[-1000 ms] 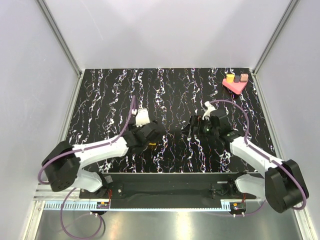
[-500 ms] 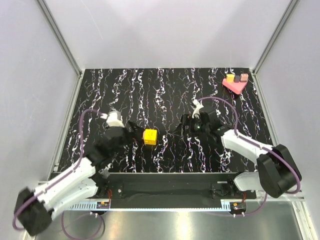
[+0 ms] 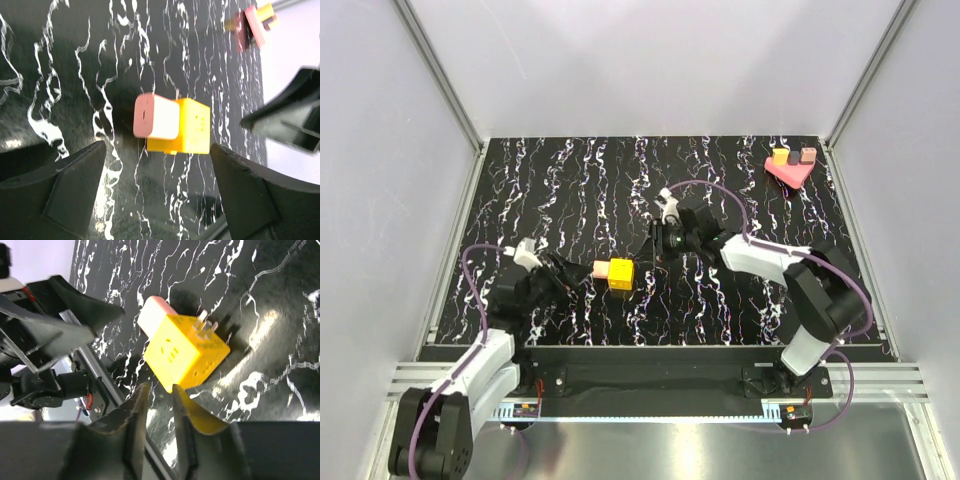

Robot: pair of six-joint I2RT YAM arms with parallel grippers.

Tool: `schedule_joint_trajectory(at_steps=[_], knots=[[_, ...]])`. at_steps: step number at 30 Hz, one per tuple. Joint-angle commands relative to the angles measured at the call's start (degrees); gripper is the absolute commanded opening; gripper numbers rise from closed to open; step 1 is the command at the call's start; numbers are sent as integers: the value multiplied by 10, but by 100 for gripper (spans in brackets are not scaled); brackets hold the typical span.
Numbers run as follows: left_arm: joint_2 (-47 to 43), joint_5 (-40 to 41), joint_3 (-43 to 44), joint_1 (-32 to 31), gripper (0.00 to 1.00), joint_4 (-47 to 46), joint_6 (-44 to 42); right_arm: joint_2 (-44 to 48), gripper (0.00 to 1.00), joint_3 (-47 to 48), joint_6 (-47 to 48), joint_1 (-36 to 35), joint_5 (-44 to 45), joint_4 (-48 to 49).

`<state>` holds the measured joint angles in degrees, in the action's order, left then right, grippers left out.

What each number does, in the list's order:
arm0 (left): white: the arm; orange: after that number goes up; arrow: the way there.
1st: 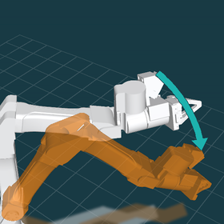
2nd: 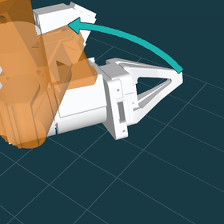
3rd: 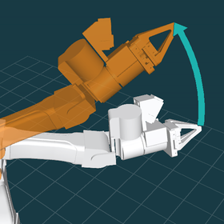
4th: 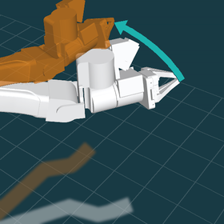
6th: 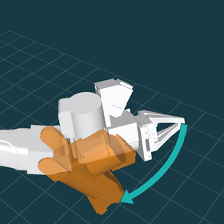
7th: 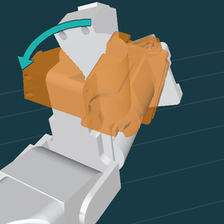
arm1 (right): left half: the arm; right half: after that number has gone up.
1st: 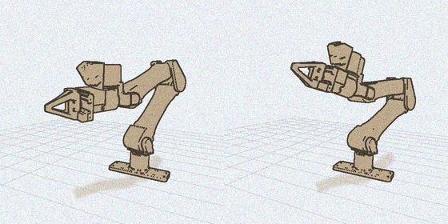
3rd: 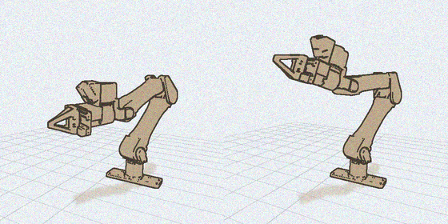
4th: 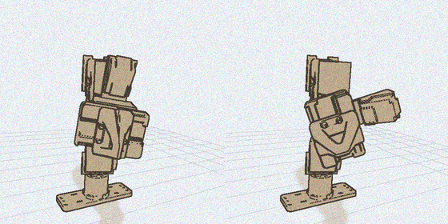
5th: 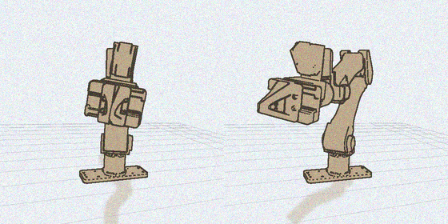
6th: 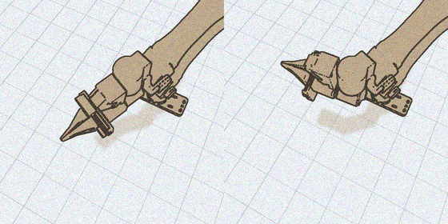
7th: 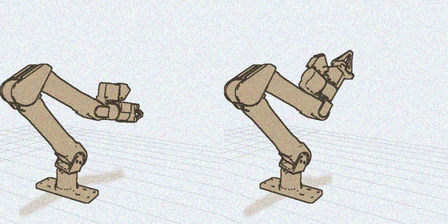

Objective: Pull the plug off the socket

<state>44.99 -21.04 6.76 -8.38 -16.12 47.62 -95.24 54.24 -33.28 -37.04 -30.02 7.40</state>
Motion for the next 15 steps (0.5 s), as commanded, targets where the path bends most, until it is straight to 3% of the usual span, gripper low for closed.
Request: schedule_joint_trajectory(at_steps=[1, 9, 12, 15], knots=[[28, -70, -15, 13, 89, -141, 16, -22, 29, 43, 38, -5, -47, 6], [122, -96, -25, 38, 85, -222, 0, -72, 1, 46, 50, -5, -77, 61], [133, -88, -25, 42, 81, -230, 4, -79, 0, 36, 48, -6, -77, 83], [142, -91, -23, 42, 82, -241, 12, -81, 0, 31, 49, -10, -79, 101]])
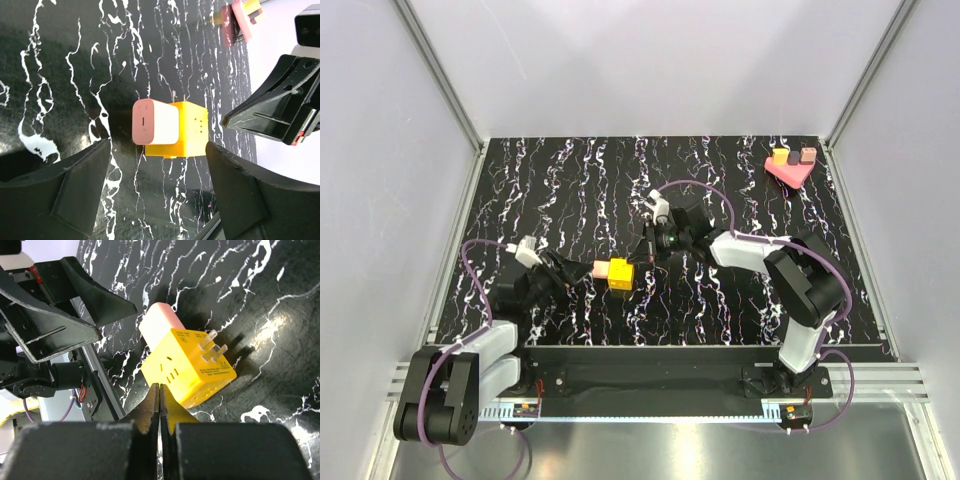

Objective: Pull the plug off the socket

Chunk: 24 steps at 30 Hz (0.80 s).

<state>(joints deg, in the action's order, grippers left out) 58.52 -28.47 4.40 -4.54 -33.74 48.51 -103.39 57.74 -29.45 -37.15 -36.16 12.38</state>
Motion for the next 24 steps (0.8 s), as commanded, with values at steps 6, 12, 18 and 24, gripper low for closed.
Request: schedule_joint_trajectory(at_steps=[6, 12, 18, 24], knots=[[45, -19, 3, 2, 86, -84, 11, -38, 0, 2, 0, -21, -38, 78], [74, -24, 10, 2, 79, -99, 16, -44, 0, 4, 20, -28, -8, 57], [125, -38, 23, 2, 78, -161, 29, -53, 0, 7, 26, -27, 19, 38], [218, -74, 32, 2, 69, -258, 59, -55, 0, 9, 31, -27, 25, 22]])
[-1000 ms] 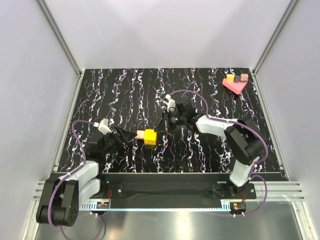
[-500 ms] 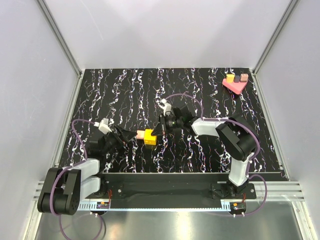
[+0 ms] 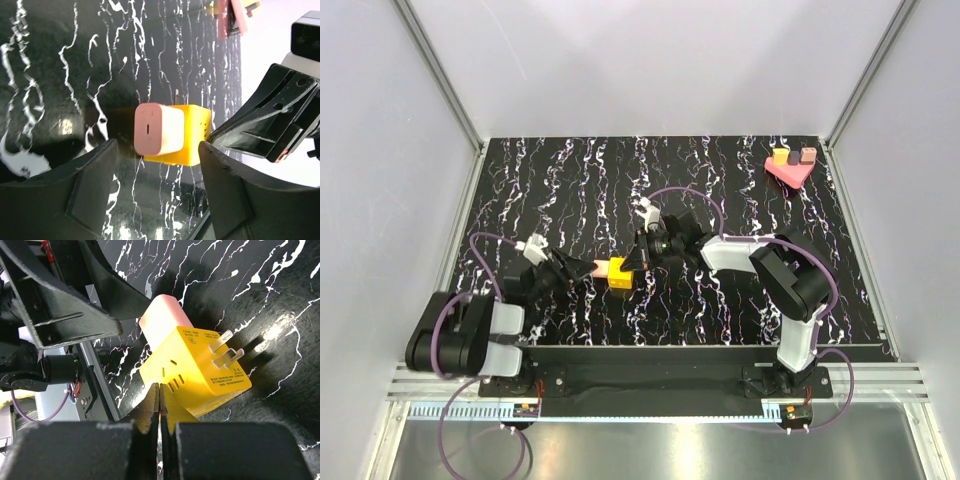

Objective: Pull the plug off the socket

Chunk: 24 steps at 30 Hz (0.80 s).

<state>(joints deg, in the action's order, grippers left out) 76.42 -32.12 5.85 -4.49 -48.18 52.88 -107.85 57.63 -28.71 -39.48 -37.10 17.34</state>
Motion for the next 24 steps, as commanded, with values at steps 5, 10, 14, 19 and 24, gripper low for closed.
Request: schedule_joint_trajectory(at_steps=[5, 10, 14, 19, 24], knots=[[122, -60, 1, 2, 66, -296, 70, -19, 0, 17, 28, -3, 34, -36], [202, -41, -36, 2, 65, -400, 88, -18, 0, 17, 27, -4, 33, -37], [257, -30, -51, 2, 65, -455, 102, -17, 0, 17, 26, -4, 32, -36], [281, -29, -43, -1, 65, -473, 107, -18, 0, 18, 25, -4, 30, -35], [273, -14, -40, -5, 61, -473, 116, -19, 0, 19, 26, -4, 31, -36]])
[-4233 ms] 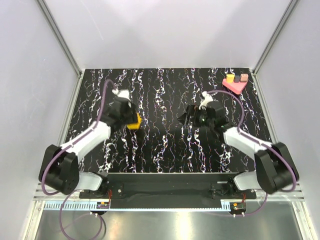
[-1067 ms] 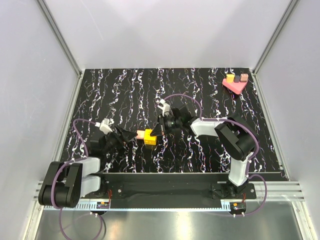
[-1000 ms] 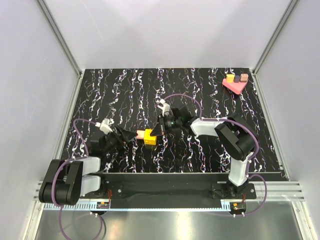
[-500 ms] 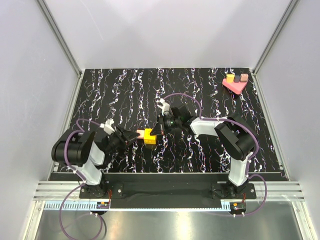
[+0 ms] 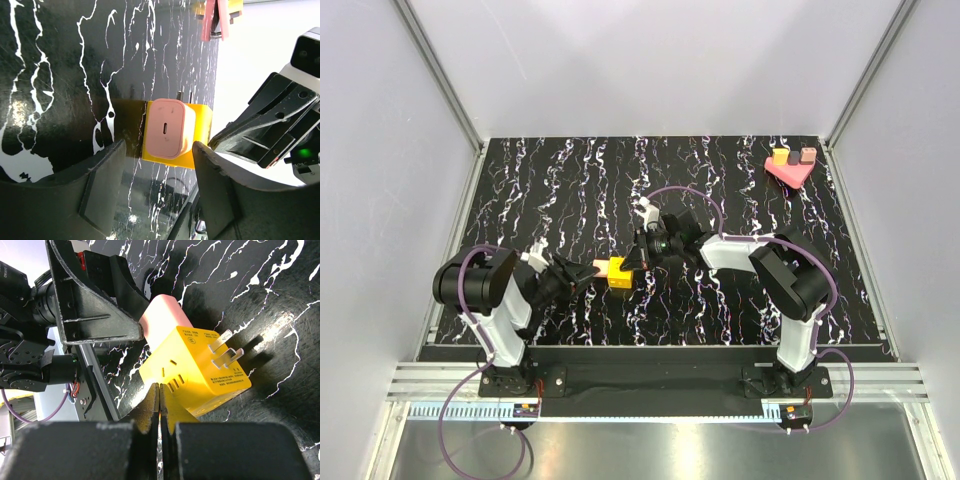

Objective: Pull the plug off the socket

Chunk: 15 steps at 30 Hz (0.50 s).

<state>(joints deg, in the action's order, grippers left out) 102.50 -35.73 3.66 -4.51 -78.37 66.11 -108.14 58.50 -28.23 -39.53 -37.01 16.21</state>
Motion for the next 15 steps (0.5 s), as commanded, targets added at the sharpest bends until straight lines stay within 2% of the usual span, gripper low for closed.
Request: schedule_joint_trajectory(at_steps=[1, 9, 15], knots=[[11, 22, -16, -9, 61, -171, -14, -16, 0, 10, 20, -4, 29, -25], [21, 39, 10, -44, 54, -172, 3, -18, 0, 11, 20, -4, 28, -26], [9, 54, 9, -44, 49, -171, 4, -19, 0, 13, 20, -4, 29, -28]])
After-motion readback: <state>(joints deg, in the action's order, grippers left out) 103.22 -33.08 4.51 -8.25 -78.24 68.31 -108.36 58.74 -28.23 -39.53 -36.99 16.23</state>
